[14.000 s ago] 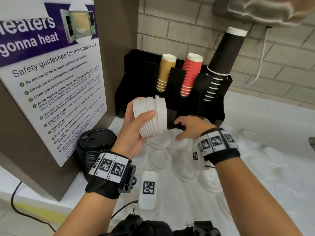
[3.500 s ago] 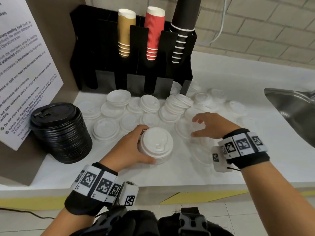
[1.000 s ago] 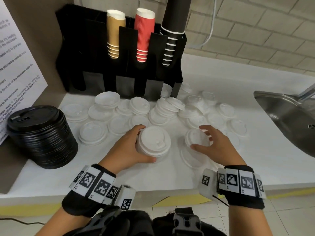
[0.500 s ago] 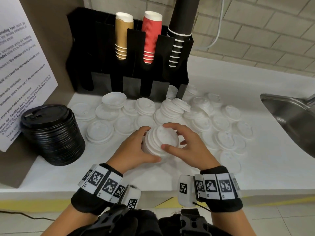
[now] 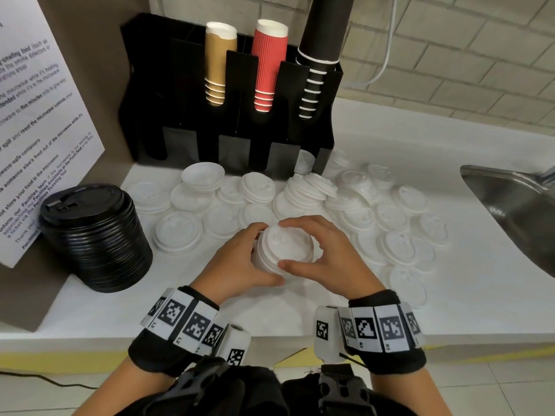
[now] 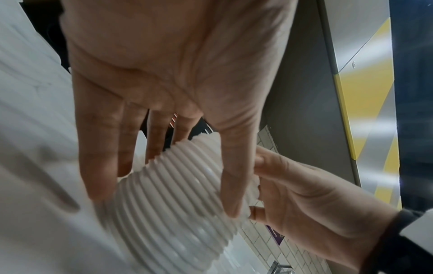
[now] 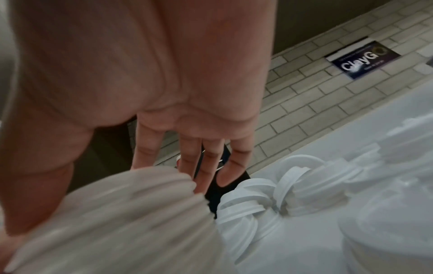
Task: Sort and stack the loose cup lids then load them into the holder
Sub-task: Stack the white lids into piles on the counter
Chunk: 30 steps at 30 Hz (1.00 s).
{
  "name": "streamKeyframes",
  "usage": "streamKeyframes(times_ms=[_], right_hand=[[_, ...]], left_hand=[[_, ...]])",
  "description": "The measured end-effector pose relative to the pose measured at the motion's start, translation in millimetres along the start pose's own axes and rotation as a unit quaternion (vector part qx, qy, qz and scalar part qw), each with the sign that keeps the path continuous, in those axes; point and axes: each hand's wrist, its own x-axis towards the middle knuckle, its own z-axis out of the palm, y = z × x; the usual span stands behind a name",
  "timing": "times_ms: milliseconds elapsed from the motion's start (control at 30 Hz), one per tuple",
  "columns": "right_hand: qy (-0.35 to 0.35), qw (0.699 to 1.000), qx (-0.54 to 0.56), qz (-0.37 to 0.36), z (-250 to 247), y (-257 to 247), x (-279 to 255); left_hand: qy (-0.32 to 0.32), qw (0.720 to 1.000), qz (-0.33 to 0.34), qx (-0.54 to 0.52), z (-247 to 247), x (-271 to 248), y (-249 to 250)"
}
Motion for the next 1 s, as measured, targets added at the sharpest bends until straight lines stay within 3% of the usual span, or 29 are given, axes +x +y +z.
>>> streamKeyframes(times_ms=[100,333,533,767,1000], right_hand=[[0.044,0.999,0.014,0.024,-14.3,4.9,5.9],[0.113,0.982,-0.107,0.104,-45.0,26.6,7.5],[-0.014,0.952,-0.142,0.272,-52.0,58.8,-29.9],[-0.019,0.957,-0.152,0.246,-40.2,59.7,-28.4],[-0.055,0.930,-0.195,0.307,-33.3,49.1,-31.2]], left_hand=[[-0.002,1.000,-0.004,0.000,-1.0,0.2,0.2],[-0.008,1.000,-0.014,0.010,-0.9,0.5,0.2],[-0.013,1.000,-0.013,0.006,-1.7,1.2,1.8],[-0.018,1.000,-0.014,0.010,-1.4,3.8,2.3],[-0.022,1.000,-0.014,0.015,-1.5,4.1,-0.5]])
